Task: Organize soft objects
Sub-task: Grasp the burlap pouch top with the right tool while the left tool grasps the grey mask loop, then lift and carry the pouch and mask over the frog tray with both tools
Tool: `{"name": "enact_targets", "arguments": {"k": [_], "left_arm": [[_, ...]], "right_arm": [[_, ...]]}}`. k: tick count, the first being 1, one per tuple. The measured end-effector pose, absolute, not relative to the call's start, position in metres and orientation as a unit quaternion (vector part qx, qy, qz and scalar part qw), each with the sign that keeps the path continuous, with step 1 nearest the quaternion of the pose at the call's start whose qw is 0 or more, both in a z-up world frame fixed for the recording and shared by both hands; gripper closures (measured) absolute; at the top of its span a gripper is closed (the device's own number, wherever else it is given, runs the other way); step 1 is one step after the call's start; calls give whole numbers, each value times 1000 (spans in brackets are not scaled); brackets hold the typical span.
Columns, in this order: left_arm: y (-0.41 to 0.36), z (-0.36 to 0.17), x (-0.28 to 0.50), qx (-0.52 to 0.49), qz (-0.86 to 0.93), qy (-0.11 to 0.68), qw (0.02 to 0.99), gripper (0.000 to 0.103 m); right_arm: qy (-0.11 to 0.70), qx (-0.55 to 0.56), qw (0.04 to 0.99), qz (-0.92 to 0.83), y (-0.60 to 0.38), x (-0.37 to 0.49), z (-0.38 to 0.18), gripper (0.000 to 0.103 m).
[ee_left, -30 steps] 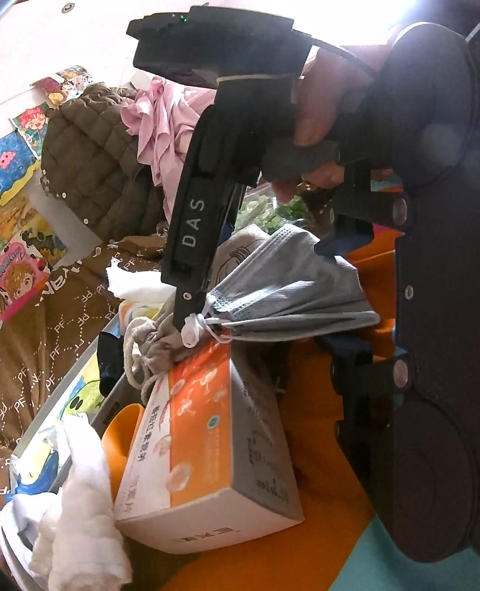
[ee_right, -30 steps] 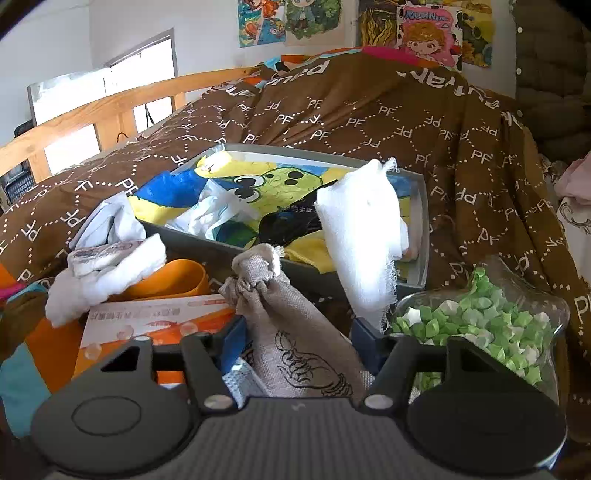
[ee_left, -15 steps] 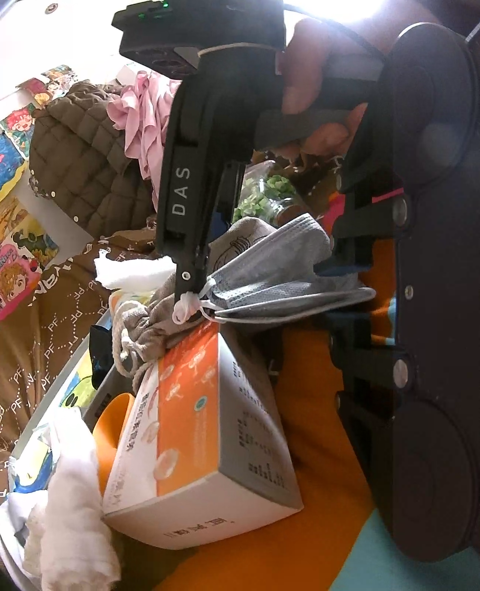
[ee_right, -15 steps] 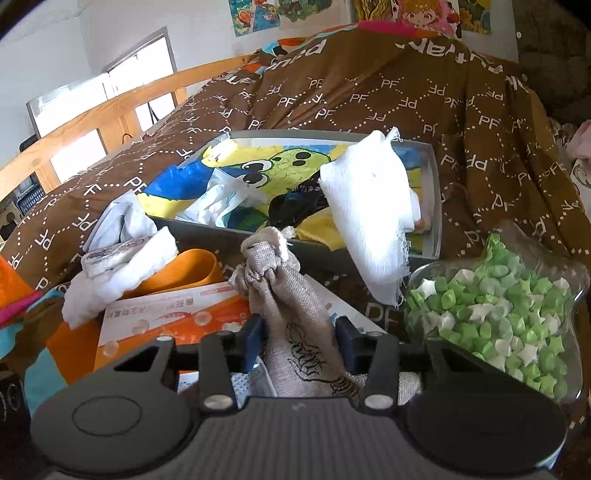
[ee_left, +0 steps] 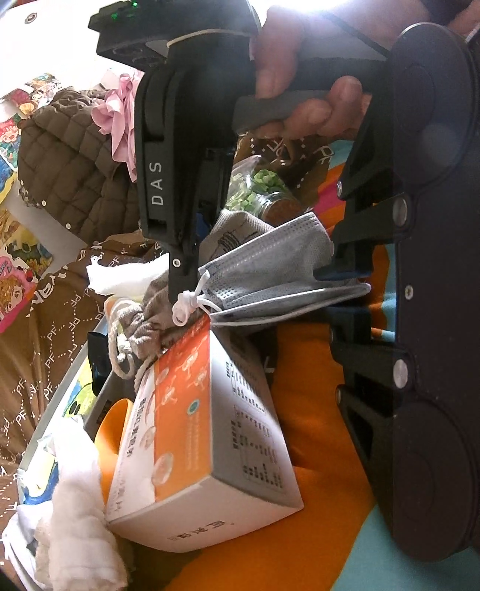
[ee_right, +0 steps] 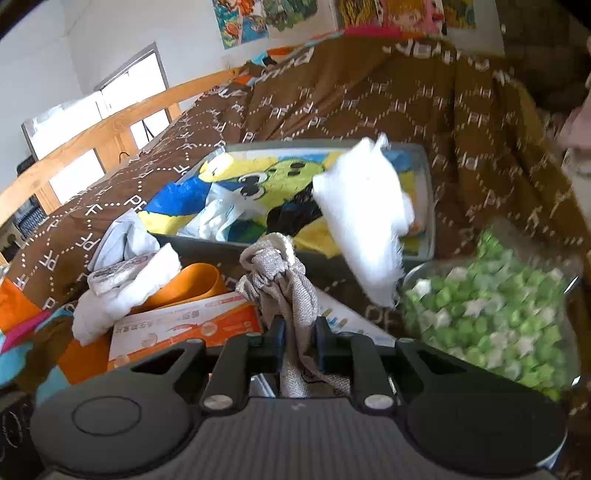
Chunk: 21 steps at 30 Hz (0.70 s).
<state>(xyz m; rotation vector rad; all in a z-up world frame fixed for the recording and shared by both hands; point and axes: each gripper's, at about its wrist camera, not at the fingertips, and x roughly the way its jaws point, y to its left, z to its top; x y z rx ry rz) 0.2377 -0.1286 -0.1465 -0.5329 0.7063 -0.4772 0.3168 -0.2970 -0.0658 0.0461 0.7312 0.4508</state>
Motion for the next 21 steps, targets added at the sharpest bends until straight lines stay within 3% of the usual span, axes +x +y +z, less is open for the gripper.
{"name": "enact_targets", "arguments": {"k": [12, 21], "left_arm": [[-126, -117, 205, -202, -209, 317, 903, 94], [-104, -69, 187, -187, -187, 247, 932, 94]], "right_arm": [[240, 57, 942, 225, -318, 282, -33, 86], [173, 96, 950, 241, -331, 272, -15, 85]]}}
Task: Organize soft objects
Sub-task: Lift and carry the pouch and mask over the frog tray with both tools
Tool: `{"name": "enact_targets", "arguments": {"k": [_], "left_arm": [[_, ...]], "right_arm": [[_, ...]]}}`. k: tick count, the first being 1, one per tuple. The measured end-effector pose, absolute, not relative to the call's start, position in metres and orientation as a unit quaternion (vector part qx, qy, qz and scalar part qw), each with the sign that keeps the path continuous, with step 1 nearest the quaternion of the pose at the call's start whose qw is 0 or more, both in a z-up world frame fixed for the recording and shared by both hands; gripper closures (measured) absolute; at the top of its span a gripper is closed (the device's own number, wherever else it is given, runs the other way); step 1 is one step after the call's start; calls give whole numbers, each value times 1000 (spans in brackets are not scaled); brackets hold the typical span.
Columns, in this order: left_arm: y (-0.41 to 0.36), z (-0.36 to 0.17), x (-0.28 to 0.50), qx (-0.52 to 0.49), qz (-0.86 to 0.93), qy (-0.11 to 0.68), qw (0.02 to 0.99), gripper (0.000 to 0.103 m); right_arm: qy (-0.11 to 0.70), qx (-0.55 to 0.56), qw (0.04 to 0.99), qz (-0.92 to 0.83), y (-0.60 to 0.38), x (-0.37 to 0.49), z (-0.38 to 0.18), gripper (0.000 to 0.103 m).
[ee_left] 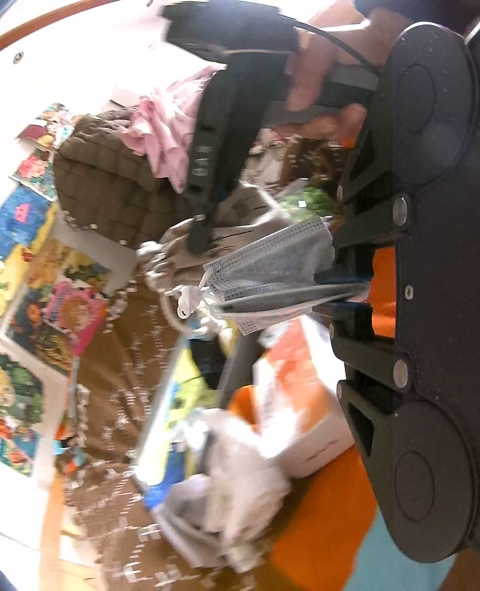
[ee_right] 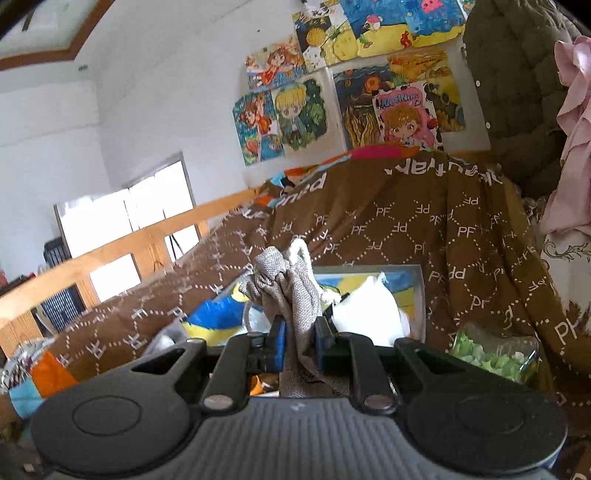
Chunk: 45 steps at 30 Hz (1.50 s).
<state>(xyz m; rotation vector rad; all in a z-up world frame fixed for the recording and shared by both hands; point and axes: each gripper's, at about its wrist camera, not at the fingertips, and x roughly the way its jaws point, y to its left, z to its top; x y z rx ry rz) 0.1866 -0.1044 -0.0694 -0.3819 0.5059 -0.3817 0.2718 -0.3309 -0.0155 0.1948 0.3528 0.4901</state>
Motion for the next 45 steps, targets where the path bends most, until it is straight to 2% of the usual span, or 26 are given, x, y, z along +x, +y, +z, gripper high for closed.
{"name": "enact_targets", "arguments": {"k": [9, 16, 20, 32, 45], "left_arm": [[-75, -11, 224, -161, -157, 195, 955, 94], [-63, 18, 281, -140, -143, 173, 964, 94], [-69, 16, 314, -130, -118, 167, 970, 94], [-84, -18, 415, -127, -93, 221, 962, 93], [-102, -49, 461, -93, -82, 306, 944, 93]], "right_arm": [[142, 190, 947, 215, -336, 285, -2, 85], [120, 184, 955, 199, -321, 304, 1, 85], [123, 185, 956, 191, -311, 329, -6, 85], [160, 204, 952, 163, -318, 382, -43, 85], [212, 250, 935, 135, -338, 418, -65, 81]]}}
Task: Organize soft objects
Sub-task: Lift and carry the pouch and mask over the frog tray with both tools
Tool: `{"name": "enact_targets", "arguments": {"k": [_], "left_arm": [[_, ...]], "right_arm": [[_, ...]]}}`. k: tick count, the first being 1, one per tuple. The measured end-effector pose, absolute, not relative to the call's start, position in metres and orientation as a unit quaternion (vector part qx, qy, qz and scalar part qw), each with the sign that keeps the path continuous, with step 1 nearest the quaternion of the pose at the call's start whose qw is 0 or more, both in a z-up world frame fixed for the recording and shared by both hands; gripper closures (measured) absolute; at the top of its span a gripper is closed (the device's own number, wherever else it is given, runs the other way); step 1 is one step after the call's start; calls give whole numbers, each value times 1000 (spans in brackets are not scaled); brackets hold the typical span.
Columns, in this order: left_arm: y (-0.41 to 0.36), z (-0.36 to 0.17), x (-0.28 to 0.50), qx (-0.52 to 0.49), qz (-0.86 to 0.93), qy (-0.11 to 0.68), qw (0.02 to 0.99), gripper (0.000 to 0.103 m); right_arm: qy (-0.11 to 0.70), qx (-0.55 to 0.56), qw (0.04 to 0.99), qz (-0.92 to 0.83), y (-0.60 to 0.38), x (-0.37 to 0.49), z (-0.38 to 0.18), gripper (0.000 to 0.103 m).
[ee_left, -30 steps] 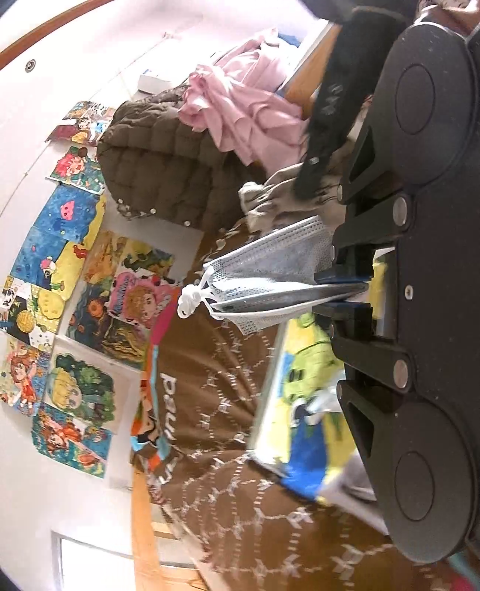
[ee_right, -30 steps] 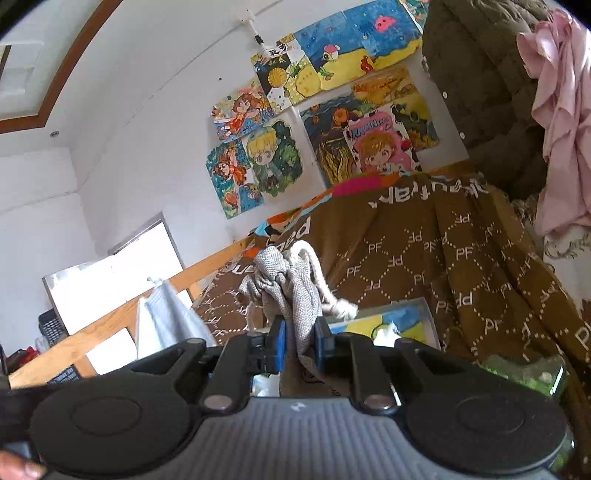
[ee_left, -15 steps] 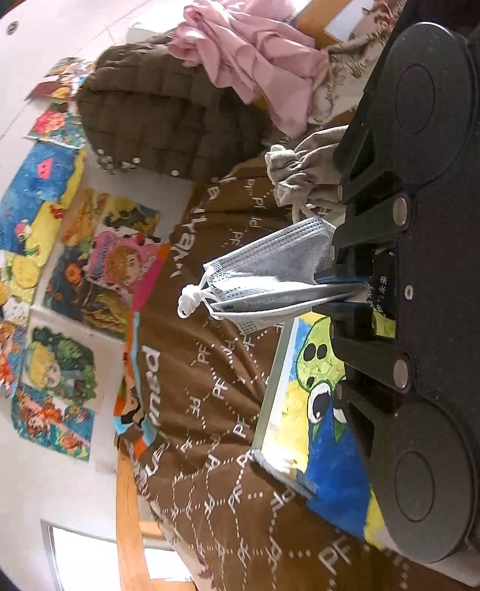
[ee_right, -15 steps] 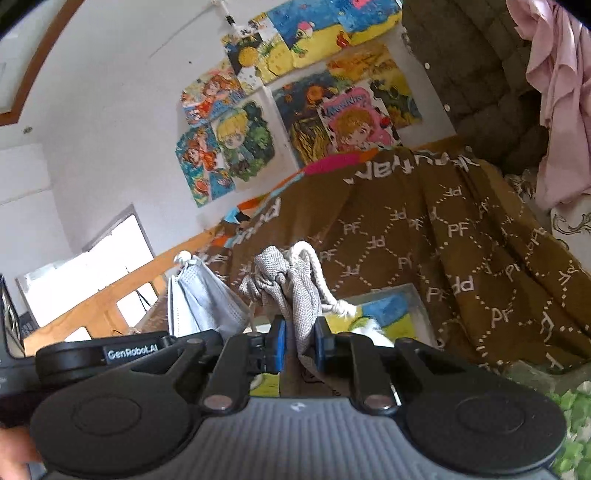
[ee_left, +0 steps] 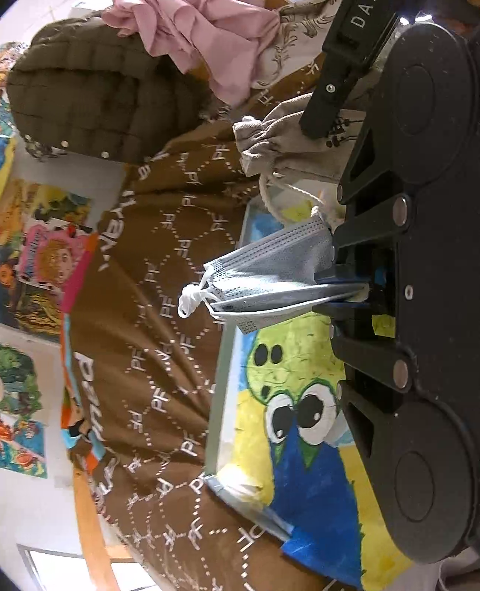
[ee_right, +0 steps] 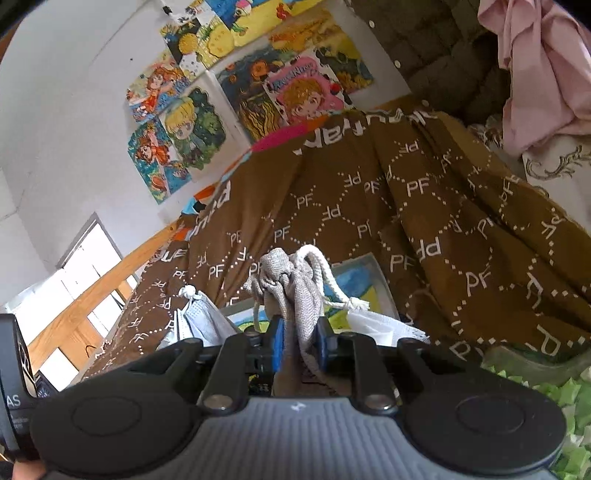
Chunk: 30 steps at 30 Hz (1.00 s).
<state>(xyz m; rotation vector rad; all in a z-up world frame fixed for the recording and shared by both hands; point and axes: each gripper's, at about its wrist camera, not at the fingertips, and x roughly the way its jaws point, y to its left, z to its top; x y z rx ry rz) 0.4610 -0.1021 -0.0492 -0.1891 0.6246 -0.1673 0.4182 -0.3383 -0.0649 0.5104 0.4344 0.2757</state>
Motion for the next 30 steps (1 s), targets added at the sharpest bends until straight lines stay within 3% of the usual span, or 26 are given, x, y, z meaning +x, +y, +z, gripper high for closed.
{"name": "enact_targets", "arguments": {"k": [12, 20, 26, 30], "left_arm": [[-106, -56, 467, -95, -74, 341, 932, 92], [-107, -59, 466, -103, -67, 346, 930, 85], [-101, -58, 461, -112, -58, 347, 929, 74], [-98, -55, 454, -115, -51, 340, 932, 56]], "right_arm": [[238, 237, 931, 142, -332, 423, -67, 66], [248, 234, 930, 139, -333, 425, -70, 54], [245, 237, 929, 143, -335, 424, -66, 40], [239, 242, 929, 146, -338, 423, -61, 30]]}}
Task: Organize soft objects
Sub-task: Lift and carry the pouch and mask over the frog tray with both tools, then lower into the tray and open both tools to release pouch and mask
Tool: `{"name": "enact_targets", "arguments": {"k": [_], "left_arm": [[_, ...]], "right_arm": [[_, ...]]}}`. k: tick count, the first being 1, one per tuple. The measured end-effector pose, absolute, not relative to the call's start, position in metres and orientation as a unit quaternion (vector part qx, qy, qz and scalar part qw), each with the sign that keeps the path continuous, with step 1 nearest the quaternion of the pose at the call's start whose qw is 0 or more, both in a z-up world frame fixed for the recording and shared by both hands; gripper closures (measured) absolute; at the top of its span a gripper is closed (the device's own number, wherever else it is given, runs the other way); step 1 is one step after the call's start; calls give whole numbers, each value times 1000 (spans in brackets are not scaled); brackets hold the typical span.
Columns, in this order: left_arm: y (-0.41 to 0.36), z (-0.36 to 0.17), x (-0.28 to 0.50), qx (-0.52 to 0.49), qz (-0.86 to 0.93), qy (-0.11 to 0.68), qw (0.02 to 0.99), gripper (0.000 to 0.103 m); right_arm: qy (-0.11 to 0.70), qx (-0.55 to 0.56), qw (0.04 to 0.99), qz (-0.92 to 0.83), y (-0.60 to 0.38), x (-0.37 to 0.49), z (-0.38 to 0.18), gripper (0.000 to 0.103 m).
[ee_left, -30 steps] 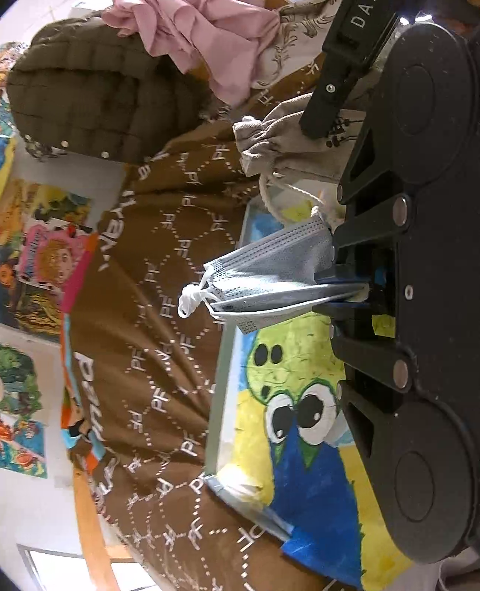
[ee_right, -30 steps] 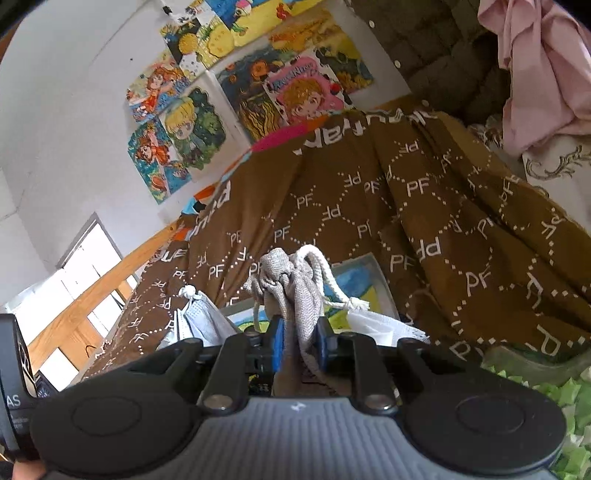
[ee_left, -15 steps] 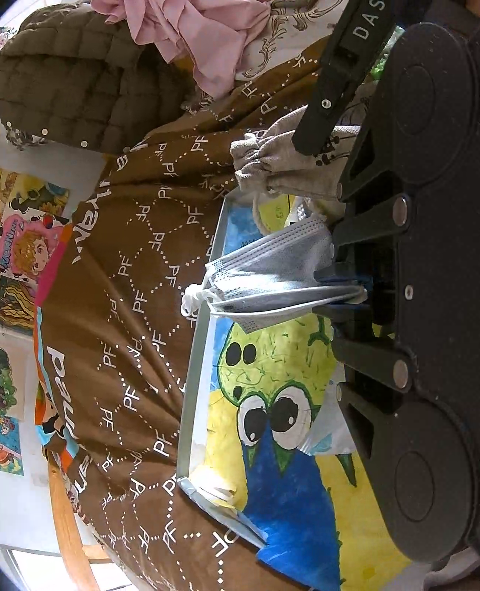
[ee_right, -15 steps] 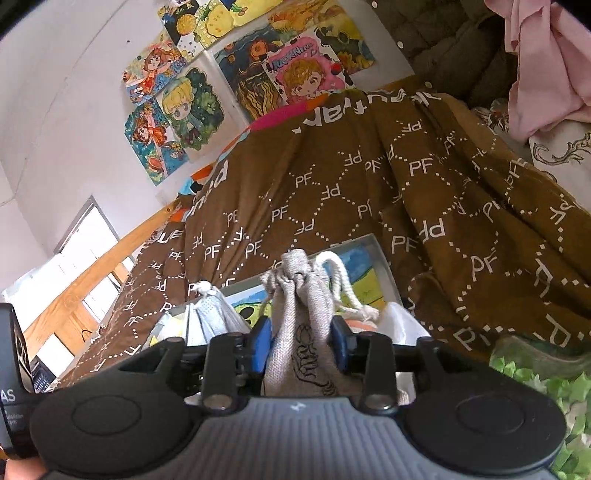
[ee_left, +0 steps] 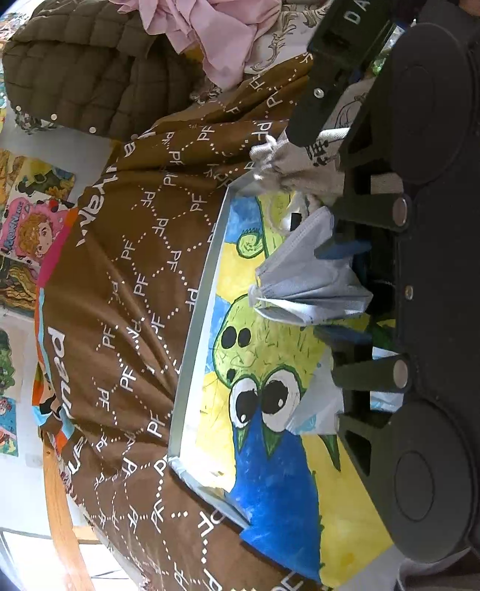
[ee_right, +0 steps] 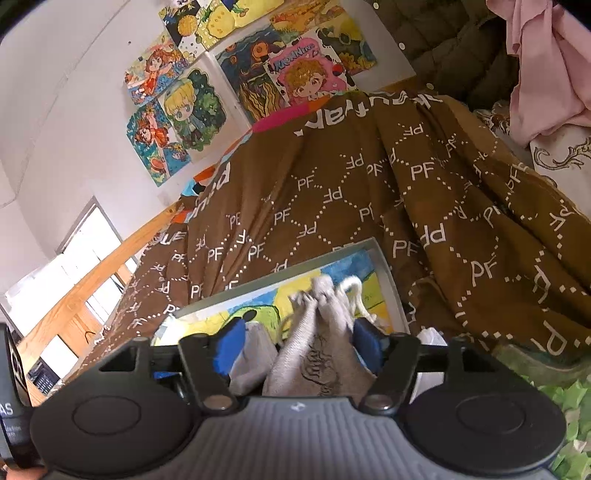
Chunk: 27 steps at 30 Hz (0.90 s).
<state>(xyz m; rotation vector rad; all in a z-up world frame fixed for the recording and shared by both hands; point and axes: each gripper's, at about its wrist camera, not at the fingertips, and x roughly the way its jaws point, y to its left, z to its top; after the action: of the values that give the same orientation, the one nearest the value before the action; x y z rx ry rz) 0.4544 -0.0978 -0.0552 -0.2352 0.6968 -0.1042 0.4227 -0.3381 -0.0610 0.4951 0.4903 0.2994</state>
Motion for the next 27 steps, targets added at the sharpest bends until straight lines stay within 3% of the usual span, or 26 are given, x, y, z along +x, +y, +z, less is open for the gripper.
{"name": "enact_targets", "arguments": {"k": [7, 10, 19, 27], "left_arm": [[-95, -43, 438, -111, -32, 317, 941, 17], [-92, -33, 428, -107, -24, 301, 947, 7], [-88, 9, 394, -105, -24, 256, 961, 1], [-91, 51, 346, -85, -32, 206, 974, 1]], "right_arm": [[217, 248, 933, 146, -346, 417, -45, 15], [206, 251, 935, 145, -350, 412, -37, 12], [162, 226, 950, 142, -353, 383, -2, 0], [118, 195, 965, 128, -358, 339, 24, 0]]}}
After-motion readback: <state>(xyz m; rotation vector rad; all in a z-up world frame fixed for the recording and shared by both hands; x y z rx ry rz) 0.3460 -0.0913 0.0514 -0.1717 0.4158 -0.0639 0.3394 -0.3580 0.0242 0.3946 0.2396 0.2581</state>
